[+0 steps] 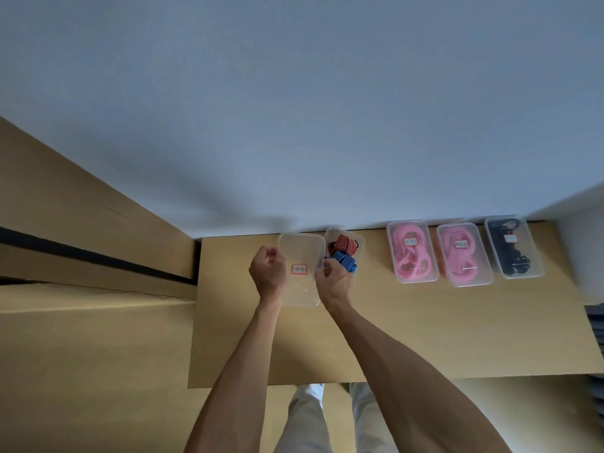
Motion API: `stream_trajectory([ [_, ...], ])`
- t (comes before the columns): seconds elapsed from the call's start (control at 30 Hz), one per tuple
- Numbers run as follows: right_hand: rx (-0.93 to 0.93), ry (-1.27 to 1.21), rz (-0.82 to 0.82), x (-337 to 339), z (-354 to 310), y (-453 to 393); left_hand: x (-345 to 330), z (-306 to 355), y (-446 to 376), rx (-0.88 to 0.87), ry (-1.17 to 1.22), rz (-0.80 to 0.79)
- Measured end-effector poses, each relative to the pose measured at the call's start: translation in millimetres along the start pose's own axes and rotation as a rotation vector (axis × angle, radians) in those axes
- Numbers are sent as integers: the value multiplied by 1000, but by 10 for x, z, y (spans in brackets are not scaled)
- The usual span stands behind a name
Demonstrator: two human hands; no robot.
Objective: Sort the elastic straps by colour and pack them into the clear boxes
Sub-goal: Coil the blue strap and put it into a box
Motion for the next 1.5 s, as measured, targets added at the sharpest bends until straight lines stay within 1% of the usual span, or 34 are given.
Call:
stream_trajectory([
  [0.07, -7, -60, 9, 76, -2, -40, -99, 52, 21, -62, -29, -70],
  [0.17, -126, -145, 72, 198, 20, -181, -298, 86, 65, -148, -75, -200],
  [0.23, -188, -190, 121, 261, 93, -273, -426, 55, 99, -203, -135, -248],
  [0.33, -250, -232, 137, 327, 232, -408, -565, -63, 116, -202, -216, -289],
  [0.43, -302, -274, 117, 358, 365, -537, -635, -113, 143, -181, -217, -354],
  [0.5, -294, -277, 136, 390, 388, -572, -657, -111, 143, -204, -245, -342],
  [0.57, -246, -223, 175, 428, 377, -582, -655, -91, 121, -288, -374, -294],
  [0.6, -211, -189, 184, 443, 358, -575, -663, -68, 97, -323, -412, -296],
  [0.67, -160, -155, 182, 470, 307, -577, -697, -9, 53, -370, -399, -356],
  [0.7, -151, -151, 188, 475, 275, -588, -718, 28, 42, -359, -377, -366],
  [0.73, -160, -158, 200, 476, 247, -602, -734, 48, 31, -320, -364, -342],
  [0.8, -223, -215, 228, 461, 192, -626, -733, 76, 12, -181, -366, -256],
  [0.83, -255, -246, 241, 455, 172, -643, -728, 63, 4, -131, -386, -237],
  [0.87, -280, -268, 248, 452, 161, -663, -725, 30, 3, -111, -406, -250],
  [1.0, -354, -265, 233, 392, 213, -743, -760, -95, 16, -83, -452, -403],
  [1.17, -362, -150, 228, 333, 275, -769, -849, -184, 98, -88, -454, -484],
  [1.27, -306, -45, 272, 379, 286, -785, -858, -233, 165, -59, -468, -443],
  [1.4, -230, 40, 290, 466, 258, -828, -901, -140, 122, -46, -384, -336],
  [1.5, -239, 49, 275, 472, 261, -829, -901, -104, 100, -86, -346, -346],
])
Point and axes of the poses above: each hand's wrist, its own y-axis away from the middle knuckle, its own x-axis out of the back of the hand, z = x × y, the point moved 1 cm from there along -y, towards the middle knuckle, and after that the axes turned 13 degrees about -x, right-handed, at the moved point
